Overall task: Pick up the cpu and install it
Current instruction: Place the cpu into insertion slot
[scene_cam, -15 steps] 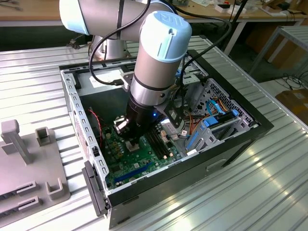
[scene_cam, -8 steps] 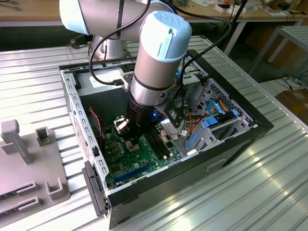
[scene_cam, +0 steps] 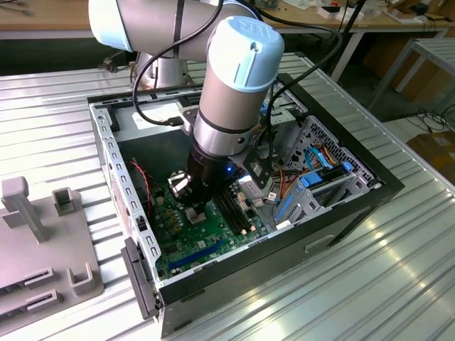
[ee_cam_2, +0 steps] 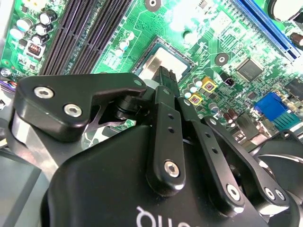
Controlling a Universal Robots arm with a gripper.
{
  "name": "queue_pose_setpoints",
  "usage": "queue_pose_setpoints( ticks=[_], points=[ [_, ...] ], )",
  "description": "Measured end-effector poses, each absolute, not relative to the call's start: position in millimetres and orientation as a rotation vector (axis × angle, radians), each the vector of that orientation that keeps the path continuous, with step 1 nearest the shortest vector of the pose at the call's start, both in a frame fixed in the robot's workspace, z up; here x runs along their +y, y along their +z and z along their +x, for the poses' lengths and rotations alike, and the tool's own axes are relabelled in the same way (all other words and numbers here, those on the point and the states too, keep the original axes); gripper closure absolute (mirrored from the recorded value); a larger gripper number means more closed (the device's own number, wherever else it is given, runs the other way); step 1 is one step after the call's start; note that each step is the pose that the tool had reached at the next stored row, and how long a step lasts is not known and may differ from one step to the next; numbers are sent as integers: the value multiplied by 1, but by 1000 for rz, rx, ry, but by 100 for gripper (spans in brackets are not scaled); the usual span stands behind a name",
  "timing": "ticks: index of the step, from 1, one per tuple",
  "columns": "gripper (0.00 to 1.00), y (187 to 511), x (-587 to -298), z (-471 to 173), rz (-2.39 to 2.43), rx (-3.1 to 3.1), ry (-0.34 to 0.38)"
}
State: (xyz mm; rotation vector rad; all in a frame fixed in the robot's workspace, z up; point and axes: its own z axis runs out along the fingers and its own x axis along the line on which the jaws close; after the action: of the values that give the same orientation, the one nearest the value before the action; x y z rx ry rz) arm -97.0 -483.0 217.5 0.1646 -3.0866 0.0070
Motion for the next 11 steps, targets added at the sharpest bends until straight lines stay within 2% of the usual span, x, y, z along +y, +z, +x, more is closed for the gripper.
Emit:
queue_pose_setpoints(
  ticks=[11],
  points=[
    [89,217,-483,-85,169,-3085,7]
  ],
)
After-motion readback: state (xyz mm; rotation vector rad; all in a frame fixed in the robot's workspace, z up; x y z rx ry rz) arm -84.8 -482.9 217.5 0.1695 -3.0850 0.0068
